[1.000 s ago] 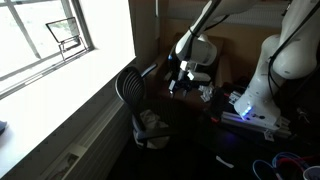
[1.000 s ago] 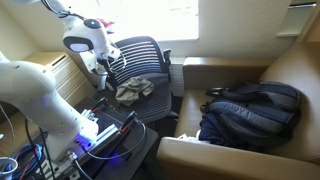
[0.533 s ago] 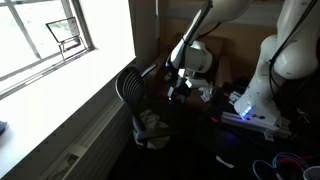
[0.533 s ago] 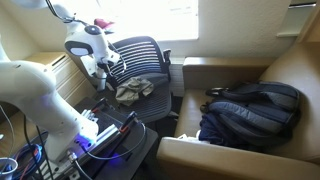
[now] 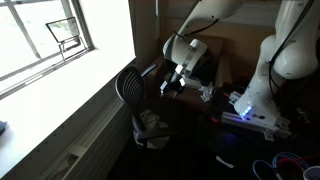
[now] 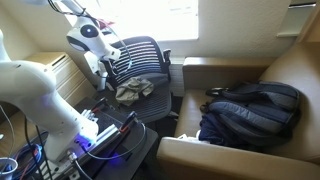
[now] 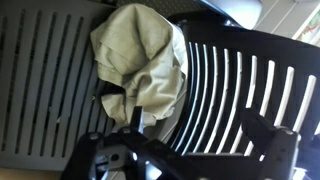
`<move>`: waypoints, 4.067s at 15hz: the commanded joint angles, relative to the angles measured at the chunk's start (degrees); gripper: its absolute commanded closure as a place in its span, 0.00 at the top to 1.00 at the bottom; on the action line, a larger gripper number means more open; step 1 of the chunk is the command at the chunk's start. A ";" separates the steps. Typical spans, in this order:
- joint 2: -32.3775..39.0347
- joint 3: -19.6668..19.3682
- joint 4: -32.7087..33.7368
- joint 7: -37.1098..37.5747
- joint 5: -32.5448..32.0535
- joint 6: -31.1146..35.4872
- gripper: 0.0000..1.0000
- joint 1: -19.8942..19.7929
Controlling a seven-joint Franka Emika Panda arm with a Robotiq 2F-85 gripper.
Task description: Put the clothing on the black chair onto the brown chair
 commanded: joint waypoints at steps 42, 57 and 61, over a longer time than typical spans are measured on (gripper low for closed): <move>49.41 -19.15 33.46 -25.46 40.80 -19.07 0.74 19.43; 43.14 -19.71 31.94 -14.66 28.79 -9.14 0.00 17.51; 34.16 -28.26 28.09 -21.87 29.35 -2.56 0.00 24.11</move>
